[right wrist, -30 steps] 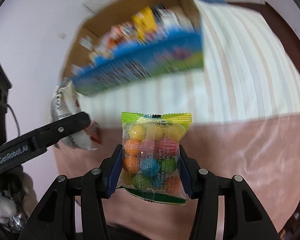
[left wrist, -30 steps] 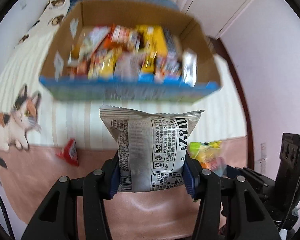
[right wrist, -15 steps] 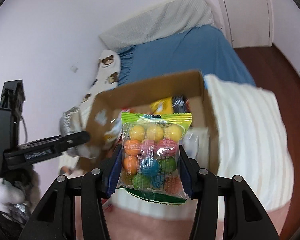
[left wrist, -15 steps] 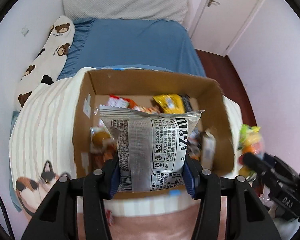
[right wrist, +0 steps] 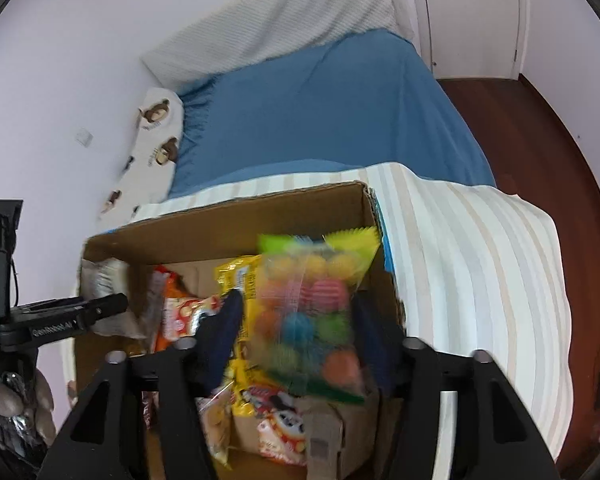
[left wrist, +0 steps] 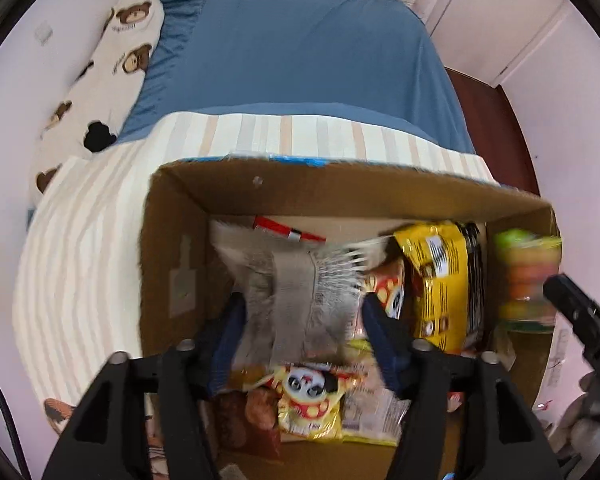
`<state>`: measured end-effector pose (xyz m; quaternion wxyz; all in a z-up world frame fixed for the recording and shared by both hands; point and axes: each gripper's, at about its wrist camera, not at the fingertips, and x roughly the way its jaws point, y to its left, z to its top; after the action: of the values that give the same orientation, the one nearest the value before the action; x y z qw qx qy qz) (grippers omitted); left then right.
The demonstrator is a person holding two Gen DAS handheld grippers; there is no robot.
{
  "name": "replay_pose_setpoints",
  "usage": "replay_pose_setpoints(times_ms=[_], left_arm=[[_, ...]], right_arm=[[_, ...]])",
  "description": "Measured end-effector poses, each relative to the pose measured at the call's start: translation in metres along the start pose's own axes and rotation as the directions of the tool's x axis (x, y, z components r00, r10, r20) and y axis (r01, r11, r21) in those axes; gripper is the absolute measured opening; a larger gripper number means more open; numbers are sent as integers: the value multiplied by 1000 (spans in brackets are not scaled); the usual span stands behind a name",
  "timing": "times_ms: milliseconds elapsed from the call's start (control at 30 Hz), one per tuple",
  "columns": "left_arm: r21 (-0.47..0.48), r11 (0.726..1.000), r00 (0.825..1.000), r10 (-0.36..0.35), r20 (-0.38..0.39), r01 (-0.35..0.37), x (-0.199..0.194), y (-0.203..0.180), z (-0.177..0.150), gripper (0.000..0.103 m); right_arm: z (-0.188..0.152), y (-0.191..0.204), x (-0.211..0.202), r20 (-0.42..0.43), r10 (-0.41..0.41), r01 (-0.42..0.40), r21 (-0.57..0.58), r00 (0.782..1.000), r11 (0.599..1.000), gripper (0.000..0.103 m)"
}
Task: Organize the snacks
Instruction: 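Carry both packs into the cardboard box and open both tools to release, then move the left tool back over the small red packet on the blanket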
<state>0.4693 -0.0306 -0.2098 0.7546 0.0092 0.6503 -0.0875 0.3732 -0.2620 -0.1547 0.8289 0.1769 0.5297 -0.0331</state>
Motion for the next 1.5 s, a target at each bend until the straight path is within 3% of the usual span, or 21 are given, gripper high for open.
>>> replay_pose_setpoints(times_ms=[33, 67, 267, 500, 633, 1067, 1233, 1400, 1500], left_arm=[[-4, 1000, 1000, -6, -4, 6, 3, 1, 4, 89], [-9, 1000, 1000, -6, 0, 6, 5, 2, 7, 91], [-5, 1000, 999, -12, 50, 12, -6, -2, 7, 91], [87, 992, 991, 87, 101, -96, -13, -25, -20, 91], [76, 994, 988, 62, 138, -73, -22, -30, -41, 91], [76, 997, 954, 2, 301, -27, -73, -44, -112, 91], [92, 994, 935, 29, 354, -65, -89, -52, -144, 91], [69, 996, 934, 30, 355, -58, -94, -44, -175, 91], [35, 999, 946, -3, 323, -9, -91, -27, -198, 91]], right_arm=[[3, -1, 3, 0, -9, 9, 6, 1000, 1000, 94], [3, -3, 6, -2, -19, 19, 11, 1000, 1000, 95], [6, -4, 11, -15, -47, 47, 2, 999, 999, 96], [-13, 3, 4, -12, -150, 150, -50, 989, 987, 98], [-30, 8, -8, 11, -171, 172, -69, 985, 983, 98], [-92, 26, -67, 103, -152, 162, -98, 983, 982, 100], [-116, 35, -89, 144, -134, 151, -111, 980, 982, 100], [-138, 35, -100, 138, -106, 119, -94, 985, 988, 100], [-152, 32, -98, 103, -82, 90, -81, 991, 993, 100]])
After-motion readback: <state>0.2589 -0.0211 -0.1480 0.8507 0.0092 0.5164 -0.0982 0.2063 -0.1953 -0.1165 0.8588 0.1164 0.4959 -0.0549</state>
